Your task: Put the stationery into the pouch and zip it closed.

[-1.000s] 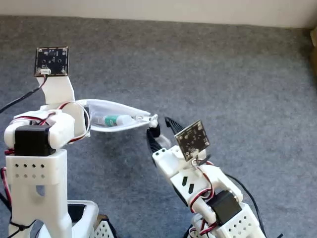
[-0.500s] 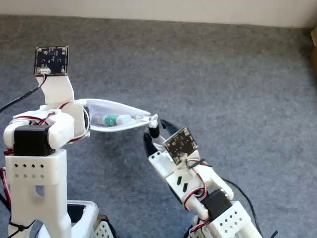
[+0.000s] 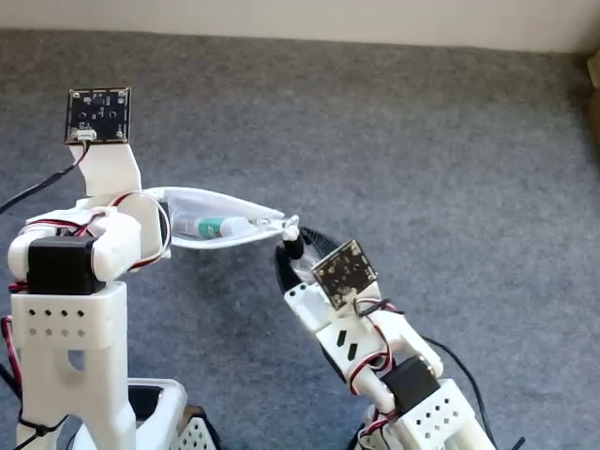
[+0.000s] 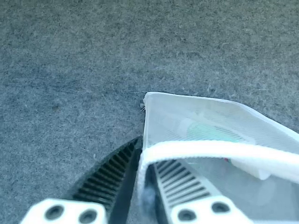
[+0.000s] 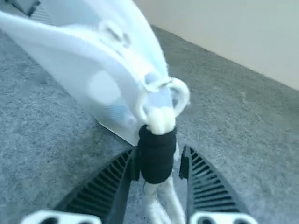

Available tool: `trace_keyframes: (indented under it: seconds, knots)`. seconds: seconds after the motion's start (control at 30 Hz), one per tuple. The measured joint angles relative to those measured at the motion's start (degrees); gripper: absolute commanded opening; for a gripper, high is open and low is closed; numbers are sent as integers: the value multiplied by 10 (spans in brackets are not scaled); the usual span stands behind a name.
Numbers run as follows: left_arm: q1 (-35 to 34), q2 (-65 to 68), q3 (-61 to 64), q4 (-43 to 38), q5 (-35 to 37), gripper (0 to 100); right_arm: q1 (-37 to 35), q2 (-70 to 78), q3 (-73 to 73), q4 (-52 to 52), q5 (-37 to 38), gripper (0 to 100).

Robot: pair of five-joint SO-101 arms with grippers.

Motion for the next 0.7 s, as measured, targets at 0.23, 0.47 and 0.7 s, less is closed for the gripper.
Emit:
trace_keyframes:
  seconds: [0.23,0.47,0.7]
  knots:
    - [0,0,0,-2,0,5,9,0,0,0,-11,131]
    - [0,0,0,-2,0,5,-5,0,0,0,-14,132]
    - [0,0,0,-2,0,5,-6,0,-18,0,-14,132]
